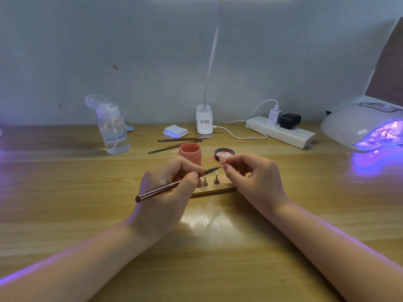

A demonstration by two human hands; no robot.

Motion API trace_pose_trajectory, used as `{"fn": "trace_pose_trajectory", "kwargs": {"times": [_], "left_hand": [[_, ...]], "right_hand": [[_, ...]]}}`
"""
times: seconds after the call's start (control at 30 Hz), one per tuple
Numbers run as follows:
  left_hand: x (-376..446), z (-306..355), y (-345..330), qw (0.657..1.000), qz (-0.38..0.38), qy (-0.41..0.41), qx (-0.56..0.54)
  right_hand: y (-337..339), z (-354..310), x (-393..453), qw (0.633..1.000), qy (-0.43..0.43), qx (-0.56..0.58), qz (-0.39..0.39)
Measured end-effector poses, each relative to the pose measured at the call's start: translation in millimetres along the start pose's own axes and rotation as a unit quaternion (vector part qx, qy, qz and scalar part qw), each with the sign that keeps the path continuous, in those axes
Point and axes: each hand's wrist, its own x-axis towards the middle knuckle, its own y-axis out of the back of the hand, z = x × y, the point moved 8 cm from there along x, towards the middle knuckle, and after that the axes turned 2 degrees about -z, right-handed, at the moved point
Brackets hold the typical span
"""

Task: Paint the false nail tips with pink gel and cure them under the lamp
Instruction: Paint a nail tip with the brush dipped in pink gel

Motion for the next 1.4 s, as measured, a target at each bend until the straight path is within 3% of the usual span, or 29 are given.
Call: {"fn": "trace_pose_trajectory", "kwargs": {"times": [0.63,1.4], "left_hand": [[-0.1,9.3,-4.8,0.984,-0.009,-0.048,0.170],[0.4,6.9,-3.5,0.995,-0.019,-0.036,0.090]], "right_hand": [[-0.2,-14.7,-2.6,0.988,0.093,-0.120,0.027],[-0.2,-15.5,-2.5,0.988,0.101,-0.114,0.027]]}}
